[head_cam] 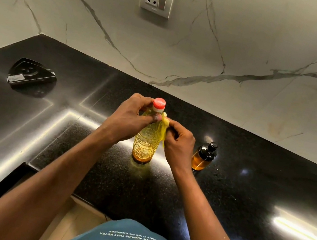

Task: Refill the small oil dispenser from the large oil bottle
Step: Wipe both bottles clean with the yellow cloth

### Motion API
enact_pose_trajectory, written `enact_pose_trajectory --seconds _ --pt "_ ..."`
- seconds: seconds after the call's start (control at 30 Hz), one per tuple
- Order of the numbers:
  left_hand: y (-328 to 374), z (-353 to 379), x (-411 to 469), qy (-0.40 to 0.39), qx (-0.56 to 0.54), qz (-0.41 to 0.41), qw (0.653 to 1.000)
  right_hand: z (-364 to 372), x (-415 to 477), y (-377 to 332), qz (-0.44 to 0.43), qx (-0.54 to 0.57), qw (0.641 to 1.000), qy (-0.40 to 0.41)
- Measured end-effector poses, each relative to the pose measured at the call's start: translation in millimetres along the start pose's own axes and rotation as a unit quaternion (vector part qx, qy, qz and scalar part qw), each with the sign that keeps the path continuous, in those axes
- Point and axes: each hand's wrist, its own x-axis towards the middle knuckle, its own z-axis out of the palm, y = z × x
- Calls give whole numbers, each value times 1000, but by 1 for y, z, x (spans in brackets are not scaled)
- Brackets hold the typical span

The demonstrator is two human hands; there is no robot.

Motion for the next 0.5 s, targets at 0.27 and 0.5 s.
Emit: enact_pose_trajectory --seconds 0.27,0.5 --pt "-2 -2 4 -13 13 15 1000 -5 0 -19 6 18 1000 13" --pt "-3 -1 4 -23 13 21 999 2 2 -30 -42 29 998 30"
